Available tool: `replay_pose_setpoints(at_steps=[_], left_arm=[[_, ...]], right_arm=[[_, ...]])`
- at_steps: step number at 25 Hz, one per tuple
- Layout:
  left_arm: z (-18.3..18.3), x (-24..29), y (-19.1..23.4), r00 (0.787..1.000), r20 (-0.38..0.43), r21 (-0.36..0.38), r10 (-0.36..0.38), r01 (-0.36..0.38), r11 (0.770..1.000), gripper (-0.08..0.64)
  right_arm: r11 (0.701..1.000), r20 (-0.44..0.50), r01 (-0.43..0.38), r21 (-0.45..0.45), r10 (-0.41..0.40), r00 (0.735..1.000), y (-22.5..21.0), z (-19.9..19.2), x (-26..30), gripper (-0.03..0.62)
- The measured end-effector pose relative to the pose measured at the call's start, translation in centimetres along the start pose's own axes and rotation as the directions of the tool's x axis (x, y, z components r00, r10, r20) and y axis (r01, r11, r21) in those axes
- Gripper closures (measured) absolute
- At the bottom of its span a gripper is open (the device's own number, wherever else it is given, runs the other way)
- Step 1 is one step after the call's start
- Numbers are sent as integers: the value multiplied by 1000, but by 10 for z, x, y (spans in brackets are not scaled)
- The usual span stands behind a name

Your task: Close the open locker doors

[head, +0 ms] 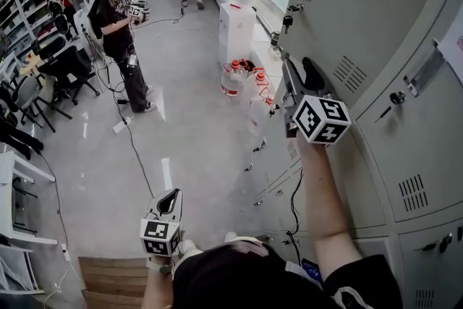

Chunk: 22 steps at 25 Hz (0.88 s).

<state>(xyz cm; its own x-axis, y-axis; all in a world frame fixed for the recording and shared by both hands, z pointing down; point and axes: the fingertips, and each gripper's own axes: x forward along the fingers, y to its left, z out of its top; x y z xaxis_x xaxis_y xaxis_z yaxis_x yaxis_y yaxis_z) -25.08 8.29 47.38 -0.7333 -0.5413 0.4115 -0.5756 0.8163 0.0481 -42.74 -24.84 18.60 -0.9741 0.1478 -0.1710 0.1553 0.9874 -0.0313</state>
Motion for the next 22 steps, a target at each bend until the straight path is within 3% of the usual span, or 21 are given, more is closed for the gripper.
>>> replay_pose_setpoints(at_steps=[11, 22], left_arm=[[4, 7, -3, 1000, 4, -7, 22, -22, 1000, 538], [7, 14, 6, 1000, 6, 4, 3, -3, 1000, 538]], right_arm=[[994, 10, 92, 57, -93, 996, -42, 2, 3, 365], [991, 8, 115, 69, -116, 993, -44, -1, 5, 362]])
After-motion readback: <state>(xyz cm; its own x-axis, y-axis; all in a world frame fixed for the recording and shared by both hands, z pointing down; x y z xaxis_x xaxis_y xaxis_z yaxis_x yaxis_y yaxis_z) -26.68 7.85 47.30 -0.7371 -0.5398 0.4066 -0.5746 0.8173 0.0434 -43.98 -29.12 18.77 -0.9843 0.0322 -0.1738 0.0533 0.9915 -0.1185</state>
